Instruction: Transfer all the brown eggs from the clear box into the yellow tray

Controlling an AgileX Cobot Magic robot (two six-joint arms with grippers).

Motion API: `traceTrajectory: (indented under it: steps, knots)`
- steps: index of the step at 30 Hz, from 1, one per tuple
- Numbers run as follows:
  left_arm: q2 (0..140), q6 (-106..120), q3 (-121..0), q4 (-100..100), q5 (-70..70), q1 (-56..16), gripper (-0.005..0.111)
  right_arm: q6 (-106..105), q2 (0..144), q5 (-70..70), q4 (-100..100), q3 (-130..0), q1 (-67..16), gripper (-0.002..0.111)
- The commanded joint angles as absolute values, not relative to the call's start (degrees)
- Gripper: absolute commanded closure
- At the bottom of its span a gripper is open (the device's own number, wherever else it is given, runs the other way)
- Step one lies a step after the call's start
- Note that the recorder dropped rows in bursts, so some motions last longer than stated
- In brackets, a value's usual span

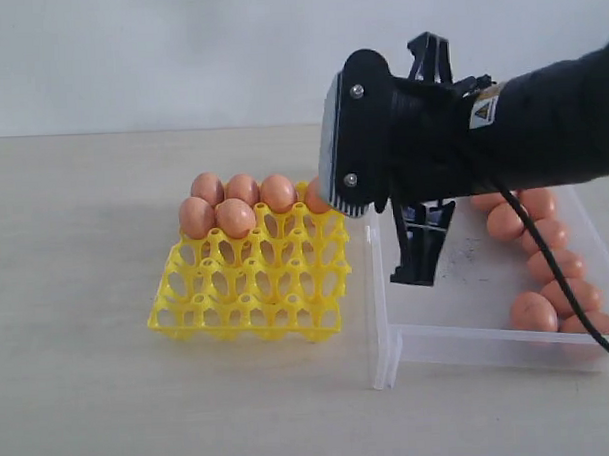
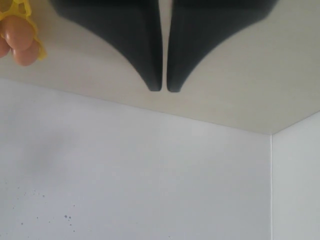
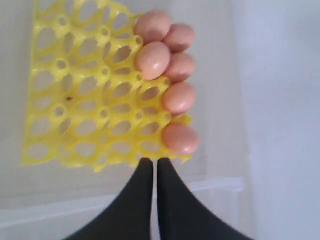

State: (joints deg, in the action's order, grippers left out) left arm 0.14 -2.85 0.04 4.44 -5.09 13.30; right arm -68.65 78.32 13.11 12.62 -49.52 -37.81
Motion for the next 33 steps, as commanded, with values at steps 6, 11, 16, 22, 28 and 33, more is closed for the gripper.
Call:
traceTrajectory:
  steps: [6,11,16,22,28,33]
  knots:
    - [0.0,-3.4,0.0,4.9,-4.3,13.4,0.103,-66.4,66.9,-45.3,35.3,-43.4,-40.6,0.109]
    - [0.0,-3.4,0.0,4.9,-4.3,13.4,0.103,-35.6,62.3,-69.0,44.7,-42.1,-40.6,0.109]
    - [0.0,-3.4,0.0,4.9,-4.3,13.4,0.103,-13.4,60.2,-70.0,1.1,-39.9,-40.6,0.109]
    - [0.0,-3.4,0.0,4.9,-4.3,13.4,0.103,10.4,60.1,-39.4,-32.9,-48.2,-40.6,0.109]
    - [0.0,-3.4,0.0,4.9,-4.3,13.4,0.103,13.2,63.3,8.6,-44.2,-52.1,-40.6,0.109]
    - [0.0,-3.4,0.0,4.9,-4.3,13.4,0.103,-13.8,65.8,20.7,-25.3,-49.2,-40.6,0.109]
